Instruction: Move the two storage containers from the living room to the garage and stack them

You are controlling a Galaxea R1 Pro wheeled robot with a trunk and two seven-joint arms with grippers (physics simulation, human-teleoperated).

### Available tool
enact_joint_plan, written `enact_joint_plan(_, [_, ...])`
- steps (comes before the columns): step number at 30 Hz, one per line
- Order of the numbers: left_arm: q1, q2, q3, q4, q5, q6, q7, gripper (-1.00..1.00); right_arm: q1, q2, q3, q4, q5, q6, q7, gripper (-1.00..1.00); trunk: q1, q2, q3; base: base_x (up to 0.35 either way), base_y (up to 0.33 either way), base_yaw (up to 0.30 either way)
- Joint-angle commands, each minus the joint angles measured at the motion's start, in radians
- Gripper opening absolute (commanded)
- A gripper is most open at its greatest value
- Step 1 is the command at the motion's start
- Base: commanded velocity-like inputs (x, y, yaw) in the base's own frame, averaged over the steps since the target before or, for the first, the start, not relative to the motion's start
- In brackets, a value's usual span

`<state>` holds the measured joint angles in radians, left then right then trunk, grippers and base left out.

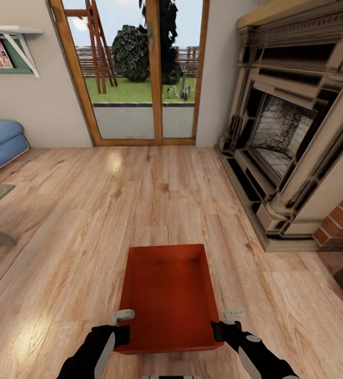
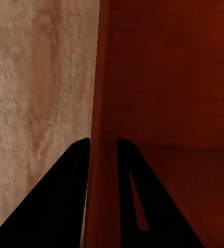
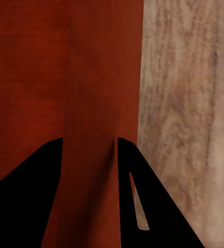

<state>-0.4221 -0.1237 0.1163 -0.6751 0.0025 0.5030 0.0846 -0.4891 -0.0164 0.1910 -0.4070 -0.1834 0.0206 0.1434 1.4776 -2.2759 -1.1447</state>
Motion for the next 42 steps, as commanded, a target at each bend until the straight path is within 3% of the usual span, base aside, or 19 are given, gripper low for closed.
enact_joint_plan(1, [0.000, -0.002, 0.002, -0.003, -0.036, -0.043, 0.007, -1.00, 0.000, 0.003, 0.005, 0.002, -0.011, 0.002, 0.004, -1.00, -0.004, 0.007, 0.004, 0.000, 0.000, 0.000])
enact_joint_plan(42, [0.000, -0.004, 0.002, -0.003, -0.036, -0.044, 0.009, -1.00, 0.000, 0.003, 0.004, 0.002, -0.011, 0.002, 0.000, -1.00, -0.161, 0.294, 0.198, 0.000, 0.000, 0.079])
